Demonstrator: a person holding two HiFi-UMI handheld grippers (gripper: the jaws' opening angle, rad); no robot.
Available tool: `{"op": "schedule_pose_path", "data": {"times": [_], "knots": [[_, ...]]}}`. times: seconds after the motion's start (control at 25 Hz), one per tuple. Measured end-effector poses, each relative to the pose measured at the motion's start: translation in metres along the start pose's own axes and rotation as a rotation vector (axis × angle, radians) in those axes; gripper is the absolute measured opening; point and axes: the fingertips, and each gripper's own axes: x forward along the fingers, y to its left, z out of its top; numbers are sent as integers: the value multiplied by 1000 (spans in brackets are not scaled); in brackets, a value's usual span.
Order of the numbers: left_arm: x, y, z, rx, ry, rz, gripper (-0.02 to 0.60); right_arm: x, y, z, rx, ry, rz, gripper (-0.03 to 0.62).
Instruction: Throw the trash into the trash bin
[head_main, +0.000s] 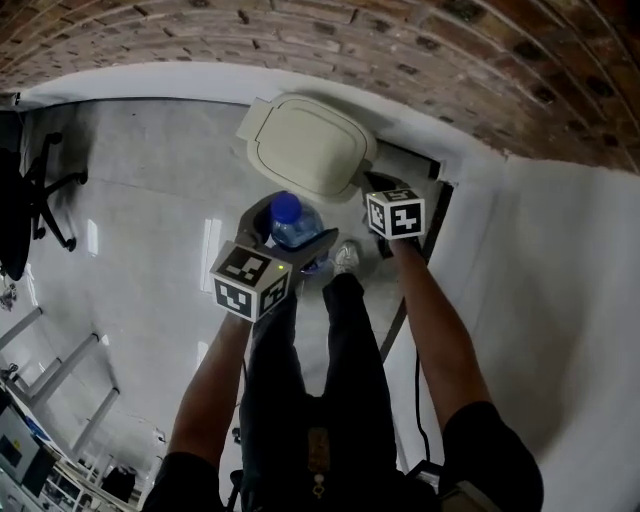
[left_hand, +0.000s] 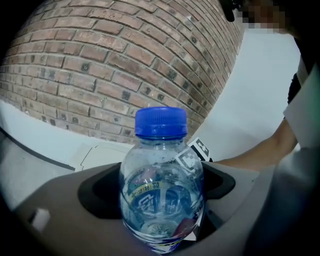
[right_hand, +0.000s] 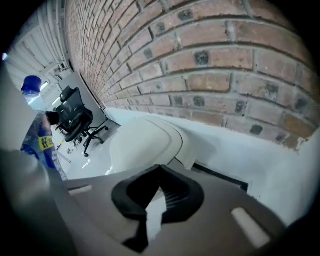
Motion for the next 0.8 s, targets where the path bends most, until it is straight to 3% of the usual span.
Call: {"op": "schedule_pose_path", "data": {"times": [0.4, 0.8], "knots": [[0, 9, -27, -19, 5, 33, 462, 25, -15, -21, -87, 81, -23, 3], [2, 2, -12, 11, -24, 43, 462, 1, 5, -6, -50, -2, 20, 2]]}}
